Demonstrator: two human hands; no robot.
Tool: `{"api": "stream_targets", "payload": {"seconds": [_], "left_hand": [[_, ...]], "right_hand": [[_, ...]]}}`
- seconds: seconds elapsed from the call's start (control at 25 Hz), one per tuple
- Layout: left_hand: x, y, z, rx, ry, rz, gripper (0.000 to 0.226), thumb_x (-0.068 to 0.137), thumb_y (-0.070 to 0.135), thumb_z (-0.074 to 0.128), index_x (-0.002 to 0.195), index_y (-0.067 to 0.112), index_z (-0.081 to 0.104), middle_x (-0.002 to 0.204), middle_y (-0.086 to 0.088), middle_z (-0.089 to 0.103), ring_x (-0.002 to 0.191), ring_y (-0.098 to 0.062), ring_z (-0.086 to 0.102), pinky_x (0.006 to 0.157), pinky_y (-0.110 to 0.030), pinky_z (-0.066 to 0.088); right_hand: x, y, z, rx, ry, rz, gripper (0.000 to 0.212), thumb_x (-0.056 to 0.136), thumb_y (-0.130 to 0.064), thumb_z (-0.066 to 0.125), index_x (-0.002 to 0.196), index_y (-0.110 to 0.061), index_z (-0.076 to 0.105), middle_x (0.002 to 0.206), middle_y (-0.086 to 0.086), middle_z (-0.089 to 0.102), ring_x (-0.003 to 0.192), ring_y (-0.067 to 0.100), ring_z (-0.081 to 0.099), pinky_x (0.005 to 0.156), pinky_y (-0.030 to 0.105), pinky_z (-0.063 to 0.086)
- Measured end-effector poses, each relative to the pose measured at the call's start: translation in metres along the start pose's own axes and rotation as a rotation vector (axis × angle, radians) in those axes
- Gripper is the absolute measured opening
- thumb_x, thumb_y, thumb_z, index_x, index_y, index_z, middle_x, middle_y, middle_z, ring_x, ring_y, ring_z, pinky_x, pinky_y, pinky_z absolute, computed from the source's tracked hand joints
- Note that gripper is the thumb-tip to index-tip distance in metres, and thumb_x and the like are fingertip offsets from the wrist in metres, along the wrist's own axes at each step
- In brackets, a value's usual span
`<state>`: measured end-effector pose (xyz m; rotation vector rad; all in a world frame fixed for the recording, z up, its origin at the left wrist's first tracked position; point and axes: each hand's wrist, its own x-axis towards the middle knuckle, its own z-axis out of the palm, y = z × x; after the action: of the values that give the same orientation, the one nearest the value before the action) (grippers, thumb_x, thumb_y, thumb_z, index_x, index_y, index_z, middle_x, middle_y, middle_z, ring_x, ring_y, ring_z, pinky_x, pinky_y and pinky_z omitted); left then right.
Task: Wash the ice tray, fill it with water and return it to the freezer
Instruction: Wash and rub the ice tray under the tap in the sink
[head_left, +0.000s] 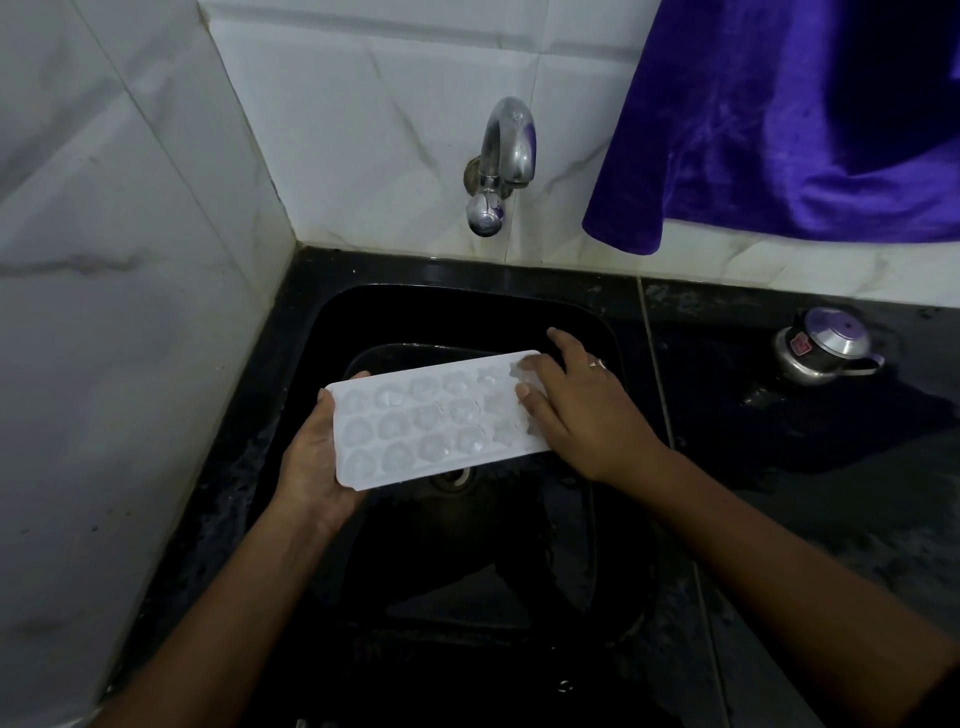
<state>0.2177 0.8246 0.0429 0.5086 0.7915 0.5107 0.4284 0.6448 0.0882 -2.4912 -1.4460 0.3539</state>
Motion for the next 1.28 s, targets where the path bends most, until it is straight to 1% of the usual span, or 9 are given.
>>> {"api": "stream_targets", "payload": {"seconds": [0.08, 0.28, 0.44, 0.6, 0.72, 0.84, 1.0, 1.16, 1.28], "left_hand": [[0.000, -0.001, 0.001, 0.004, -0.007, 0.007, 0.042, 0.110, 0.047, 0.039, 0.127, 0.021, 0.068, 0.126, -0.011, 0.076, 0.103, -0.032, 0.078, 0.069, -0.046, 0.065], [-0.001, -0.004, 0.005, 0.044, -0.034, -0.013, 0.045, 0.111, 0.048, 0.041, 0.137, 0.021, 0.065, 0.132, -0.014, 0.072, 0.111, -0.036, 0.075, 0.074, -0.049, 0.065], [0.000, -0.001, 0.003, 0.048, -0.024, 0.004, 0.044, 0.110, 0.049, 0.039, 0.131, 0.022, 0.067, 0.130, -0.013, 0.073, 0.107, -0.034, 0.076, 0.072, -0.048, 0.065], [0.001, -0.004, 0.005, 0.069, -0.052, -0.021, 0.045, 0.110, 0.049, 0.041, 0.138, 0.022, 0.064, 0.135, -0.013, 0.071, 0.115, -0.037, 0.073, 0.076, -0.050, 0.064], [0.004, -0.002, 0.004, 0.067, -0.042, -0.008, 0.045, 0.111, 0.050, 0.039, 0.136, 0.023, 0.065, 0.136, -0.014, 0.070, 0.115, -0.037, 0.073, 0.077, -0.050, 0.065], [0.003, -0.003, 0.004, 0.082, -0.046, -0.027, 0.046, 0.109, 0.051, 0.041, 0.137, 0.023, 0.066, 0.136, -0.013, 0.070, 0.117, -0.038, 0.072, 0.079, -0.052, 0.064], [0.005, -0.003, 0.003, 0.074, -0.035, -0.032, 0.048, 0.109, 0.052, 0.043, 0.141, 0.022, 0.063, 0.138, -0.015, 0.069, 0.119, -0.039, 0.070, 0.080, -0.053, 0.064], [0.004, -0.006, 0.006, 0.071, -0.047, -0.033, 0.046, 0.108, 0.051, 0.043, 0.136, 0.022, 0.065, 0.134, -0.014, 0.071, 0.113, -0.036, 0.074, 0.075, -0.051, 0.064], [0.003, -0.004, 0.009, 0.070, -0.051, -0.013, 0.044, 0.109, 0.050, 0.041, 0.131, 0.023, 0.068, 0.129, -0.013, 0.074, 0.107, -0.035, 0.076, 0.071, -0.049, 0.065]], "right_hand": [[0.000, -0.010, 0.003, -0.003, 0.020, -0.043, 0.055, 0.106, -0.056, 0.026, 0.146, -0.024, 0.047, 0.167, 0.014, 0.023, 0.148, 0.037, 0.034, 0.119, 0.056, 0.032], [0.008, -0.018, 0.010, -0.065, 0.012, -0.052, 0.048, 0.107, -0.055, 0.028, 0.137, -0.029, 0.054, 0.169, 0.012, 0.022, 0.158, 0.034, 0.010, 0.126, 0.060, 0.007], [0.005, -0.016, 0.013, -0.116, -0.027, -0.127, 0.057, 0.106, -0.058, 0.022, 0.147, -0.030, 0.048, 0.169, 0.013, 0.019, 0.158, 0.036, 0.009, 0.126, 0.062, 0.006], [0.012, -0.018, 0.006, -0.109, -0.010, -0.063, 0.046, 0.108, -0.054, 0.028, 0.135, -0.031, 0.057, 0.170, 0.013, 0.020, 0.158, 0.035, 0.008, 0.126, 0.062, 0.006], [0.008, -0.017, 0.010, -0.138, -0.046, -0.110, 0.054, 0.107, -0.057, 0.024, 0.146, -0.029, 0.049, 0.170, 0.013, 0.018, 0.158, 0.036, 0.008, 0.126, 0.063, 0.007], [0.012, -0.014, 0.006, -0.116, -0.023, -0.069, 0.050, 0.107, -0.056, 0.023, 0.139, -0.034, 0.054, 0.170, 0.012, 0.019, 0.158, 0.036, 0.008, 0.126, 0.062, 0.007], [0.008, -0.017, 0.012, -0.149, -0.058, -0.119, 0.068, 0.101, -0.061, 0.012, 0.144, -0.025, 0.051, 0.170, 0.013, 0.019, 0.158, 0.035, 0.009, 0.125, 0.063, 0.009], [0.013, -0.011, 0.006, -0.118, -0.034, -0.061, 0.048, 0.108, -0.053, 0.025, 0.138, -0.031, 0.054, 0.170, 0.013, 0.018, 0.158, 0.036, 0.008, 0.126, 0.062, 0.007], [0.008, -0.014, 0.011, -0.162, -0.062, -0.109, 0.062, 0.103, -0.059, 0.016, 0.142, -0.026, 0.051, 0.170, 0.014, 0.018, 0.158, 0.036, 0.009, 0.126, 0.062, 0.009]]}}
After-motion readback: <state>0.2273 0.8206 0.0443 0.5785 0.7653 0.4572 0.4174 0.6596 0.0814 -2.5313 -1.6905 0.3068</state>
